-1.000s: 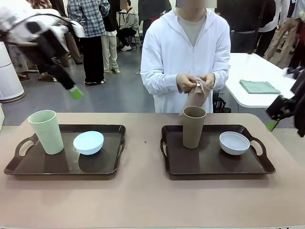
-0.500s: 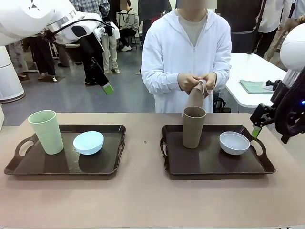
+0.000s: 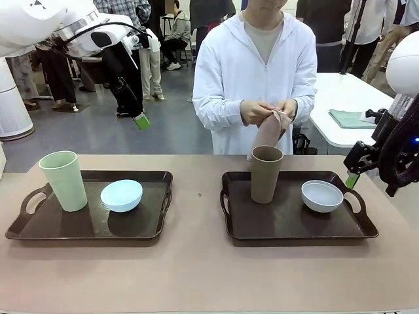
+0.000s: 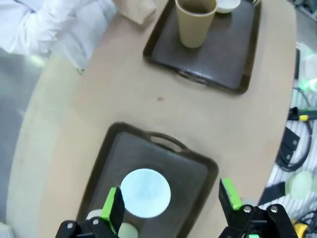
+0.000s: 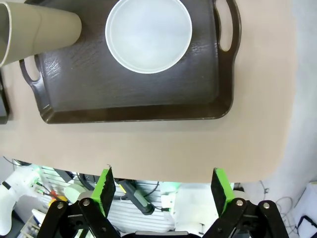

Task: Set up a tray with a mat and arrange the tableware.
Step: Pick up the Picnic Bowl and Reusable plastic cup from the Handle tray in front of the human's position and hold them in the air.

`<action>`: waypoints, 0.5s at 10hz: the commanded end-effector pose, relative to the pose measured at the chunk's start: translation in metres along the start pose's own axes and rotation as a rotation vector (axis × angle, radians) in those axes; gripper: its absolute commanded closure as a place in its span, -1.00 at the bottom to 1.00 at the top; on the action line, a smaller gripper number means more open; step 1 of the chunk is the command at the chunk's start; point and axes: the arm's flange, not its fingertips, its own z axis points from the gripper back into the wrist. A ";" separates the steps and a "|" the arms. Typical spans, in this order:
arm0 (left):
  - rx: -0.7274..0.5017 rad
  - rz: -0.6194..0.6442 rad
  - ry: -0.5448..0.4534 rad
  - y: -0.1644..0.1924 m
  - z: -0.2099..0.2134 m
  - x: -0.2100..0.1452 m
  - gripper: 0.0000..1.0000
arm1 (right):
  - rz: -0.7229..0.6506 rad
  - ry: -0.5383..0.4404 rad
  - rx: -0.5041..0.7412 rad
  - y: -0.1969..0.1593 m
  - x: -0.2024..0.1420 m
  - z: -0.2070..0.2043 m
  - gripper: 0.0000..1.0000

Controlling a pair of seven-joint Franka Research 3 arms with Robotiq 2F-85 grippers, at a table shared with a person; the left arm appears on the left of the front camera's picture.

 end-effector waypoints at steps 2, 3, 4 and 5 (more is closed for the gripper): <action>-0.067 -0.043 -0.153 0.026 -0.044 0.032 -1.00 | -0.063 -0.014 -0.046 0.012 0.027 -0.003 -1.00; -0.099 -0.085 -0.177 0.028 -0.070 0.042 -1.00 | -0.053 0.005 -0.052 0.017 0.034 -0.008 -1.00; -0.107 -0.113 -0.177 0.030 -0.098 0.050 -1.00 | -0.077 -0.012 -0.058 0.020 0.045 -0.013 -1.00; -0.105 -0.110 -0.175 0.028 -0.124 0.060 -1.00 | -0.102 -0.024 -0.073 0.026 0.055 -0.020 -1.00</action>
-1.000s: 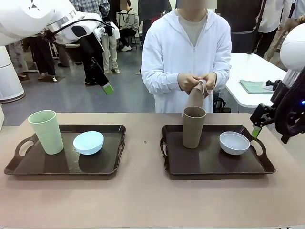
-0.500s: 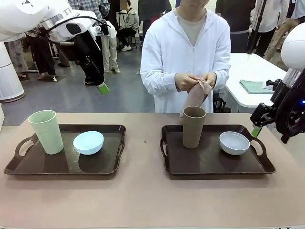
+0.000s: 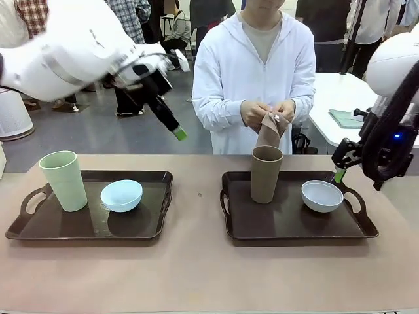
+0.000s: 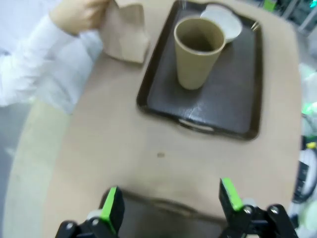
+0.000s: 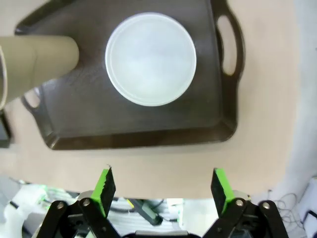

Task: Set up a tray with a mat and arrange the tableware.
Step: Pick up the Picnic Bowl and Reusable plastic cup from the Handle tray in front of the human's position and hold them in the air.

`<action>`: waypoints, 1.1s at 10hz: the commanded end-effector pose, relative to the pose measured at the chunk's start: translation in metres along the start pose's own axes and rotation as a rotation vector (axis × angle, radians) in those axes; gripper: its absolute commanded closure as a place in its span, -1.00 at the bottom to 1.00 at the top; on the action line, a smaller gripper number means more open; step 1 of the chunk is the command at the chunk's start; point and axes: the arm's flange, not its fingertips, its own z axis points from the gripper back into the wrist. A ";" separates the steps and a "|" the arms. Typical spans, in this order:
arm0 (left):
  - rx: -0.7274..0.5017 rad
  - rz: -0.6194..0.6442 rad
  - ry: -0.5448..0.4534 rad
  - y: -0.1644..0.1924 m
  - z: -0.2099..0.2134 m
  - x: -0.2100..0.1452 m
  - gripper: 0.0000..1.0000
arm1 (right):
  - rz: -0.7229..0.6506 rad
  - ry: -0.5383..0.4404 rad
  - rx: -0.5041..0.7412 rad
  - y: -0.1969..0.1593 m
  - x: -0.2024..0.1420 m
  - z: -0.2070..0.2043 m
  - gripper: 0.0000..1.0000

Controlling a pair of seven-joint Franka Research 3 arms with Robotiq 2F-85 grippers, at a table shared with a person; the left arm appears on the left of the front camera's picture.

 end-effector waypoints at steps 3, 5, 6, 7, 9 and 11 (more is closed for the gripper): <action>-0.051 -0.039 -0.114 0.000 -0.069 0.048 -1.00 | -0.075 -0.022 -0.072 0.021 0.030 -0.012 -1.00; -0.075 -0.111 -0.083 -0.013 -0.104 0.069 -1.00 | -0.088 -0.019 -0.055 0.018 0.035 -0.014 -1.00; -0.057 -0.137 -0.048 -0.013 -0.115 0.074 -1.00 | -0.097 -0.015 -0.044 0.017 0.037 -0.015 -1.00; -0.072 -0.134 -0.015 -0.011 -0.116 0.075 -1.00 | -0.097 -0.014 -0.040 0.016 0.038 -0.016 -1.00; -0.080 -0.101 -0.073 -0.025 -0.109 0.072 -1.00 | -0.071 -0.014 -0.036 0.015 0.031 -0.015 -1.00; -0.080 -0.101 -0.073 -0.025 -0.109 0.072 -1.00 | -0.071 -0.014 -0.036 0.015 0.031 -0.015 -1.00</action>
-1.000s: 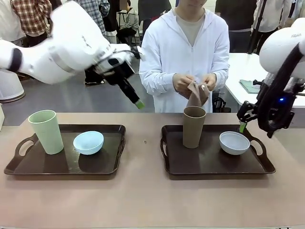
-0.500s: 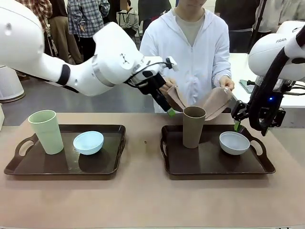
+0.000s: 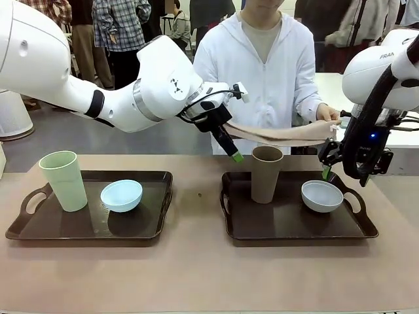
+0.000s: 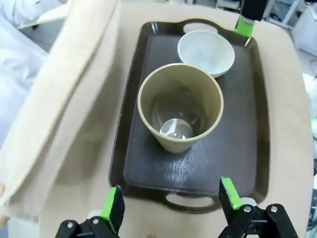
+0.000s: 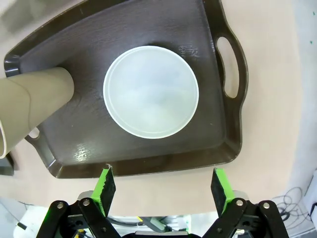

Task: Set up a tray with a mat and arrange the tableware.
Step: Pick up the Picnic Bowl and Reusable plastic cup from the Handle tray in front of the human's position and hold them in the air.

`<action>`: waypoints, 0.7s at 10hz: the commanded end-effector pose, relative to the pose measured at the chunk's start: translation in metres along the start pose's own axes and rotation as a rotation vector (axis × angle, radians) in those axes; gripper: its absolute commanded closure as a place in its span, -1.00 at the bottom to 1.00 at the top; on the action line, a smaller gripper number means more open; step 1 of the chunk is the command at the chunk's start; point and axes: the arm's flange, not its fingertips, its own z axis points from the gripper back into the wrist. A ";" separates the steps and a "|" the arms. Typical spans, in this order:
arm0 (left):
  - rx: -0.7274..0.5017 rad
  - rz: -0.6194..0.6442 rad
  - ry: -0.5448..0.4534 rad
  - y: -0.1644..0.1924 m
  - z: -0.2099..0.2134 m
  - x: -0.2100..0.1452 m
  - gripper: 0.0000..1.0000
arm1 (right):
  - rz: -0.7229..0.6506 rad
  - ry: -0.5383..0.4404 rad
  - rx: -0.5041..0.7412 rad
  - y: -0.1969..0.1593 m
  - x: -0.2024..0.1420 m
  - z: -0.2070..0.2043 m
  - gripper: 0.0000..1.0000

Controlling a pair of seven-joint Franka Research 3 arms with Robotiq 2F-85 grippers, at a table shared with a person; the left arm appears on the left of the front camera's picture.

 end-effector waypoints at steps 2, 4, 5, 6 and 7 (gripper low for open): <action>0.000 0.000 0.000 0.000 0.000 0.000 -1.00 | 0.026 0.033 0.059 0.001 0.017 -0.007 -1.00; 0.002 -0.020 -0.090 0.006 -0.001 -0.008 -1.00 | 0.021 -0.028 0.076 0.006 0.034 -0.015 -1.00; -0.028 -0.095 -0.136 0.005 -0.008 -0.013 -1.00 | -0.002 -0.044 0.055 0.005 0.038 -0.020 -1.00; -0.063 -0.150 -0.215 0.009 -0.018 -0.020 -1.00 | -0.020 -0.031 0.047 0.005 0.044 -0.027 -1.00; -0.097 -0.193 -0.282 0.012 -0.033 -0.029 -1.00 | -0.039 -0.020 0.030 0.005 0.048 -0.034 -1.00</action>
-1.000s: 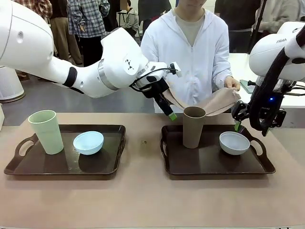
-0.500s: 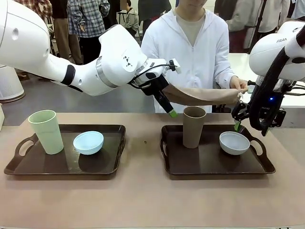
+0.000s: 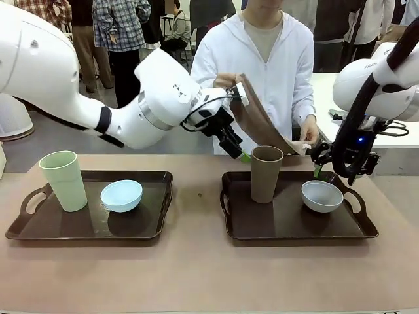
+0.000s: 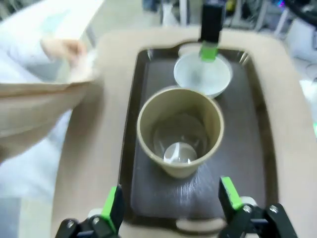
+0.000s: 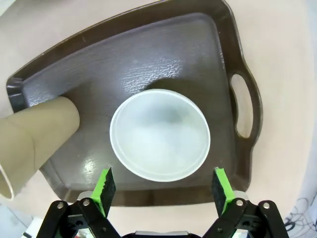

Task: Set up a tray with a mat and arrange the tableware.
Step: Pick up the Picnic Bowl and Reusable plastic cup from the Handle tray in front of the human's position and hold them in the air.

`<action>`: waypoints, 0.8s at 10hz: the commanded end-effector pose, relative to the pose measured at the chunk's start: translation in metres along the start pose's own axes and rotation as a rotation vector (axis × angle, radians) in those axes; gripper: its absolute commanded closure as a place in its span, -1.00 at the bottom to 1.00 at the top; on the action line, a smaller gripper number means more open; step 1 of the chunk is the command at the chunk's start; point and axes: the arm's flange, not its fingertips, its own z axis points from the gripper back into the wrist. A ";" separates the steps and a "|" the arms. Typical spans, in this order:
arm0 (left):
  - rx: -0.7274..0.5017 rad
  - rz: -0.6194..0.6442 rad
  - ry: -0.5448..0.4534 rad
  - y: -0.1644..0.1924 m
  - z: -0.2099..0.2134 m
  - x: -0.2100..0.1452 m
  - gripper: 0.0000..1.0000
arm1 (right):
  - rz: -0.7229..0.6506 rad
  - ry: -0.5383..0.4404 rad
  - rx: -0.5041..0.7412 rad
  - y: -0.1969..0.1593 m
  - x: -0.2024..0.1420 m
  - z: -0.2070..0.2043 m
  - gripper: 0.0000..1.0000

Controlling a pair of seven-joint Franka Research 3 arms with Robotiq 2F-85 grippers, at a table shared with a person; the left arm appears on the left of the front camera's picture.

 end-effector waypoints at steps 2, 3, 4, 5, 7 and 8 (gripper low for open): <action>-0.116 -0.081 -0.179 0.009 -0.028 -0.044 -1.00 | -0.049 0.018 -0.029 0.003 0.010 -0.010 -1.00; -0.133 -0.102 -0.197 0.010 -0.031 -0.051 -1.00 | -0.048 0.024 -0.031 0.003 0.009 -0.011 -1.00; -0.139 -0.097 -0.208 0.014 -0.033 -0.058 -1.00 | -0.053 0.031 -0.035 0.002 0.010 -0.013 -1.00; -0.151 -0.104 -0.214 0.014 -0.031 -0.062 -1.00 | -0.055 0.037 -0.034 0.002 0.011 -0.013 -1.00; -0.172 -0.081 -0.214 0.013 -0.044 -0.068 -1.00 | -0.058 0.050 -0.035 0.002 0.013 -0.014 -1.00; -0.196 -0.071 -0.198 0.010 -0.054 -0.069 -1.00 | -0.063 0.065 -0.042 0.002 0.015 -0.017 -1.00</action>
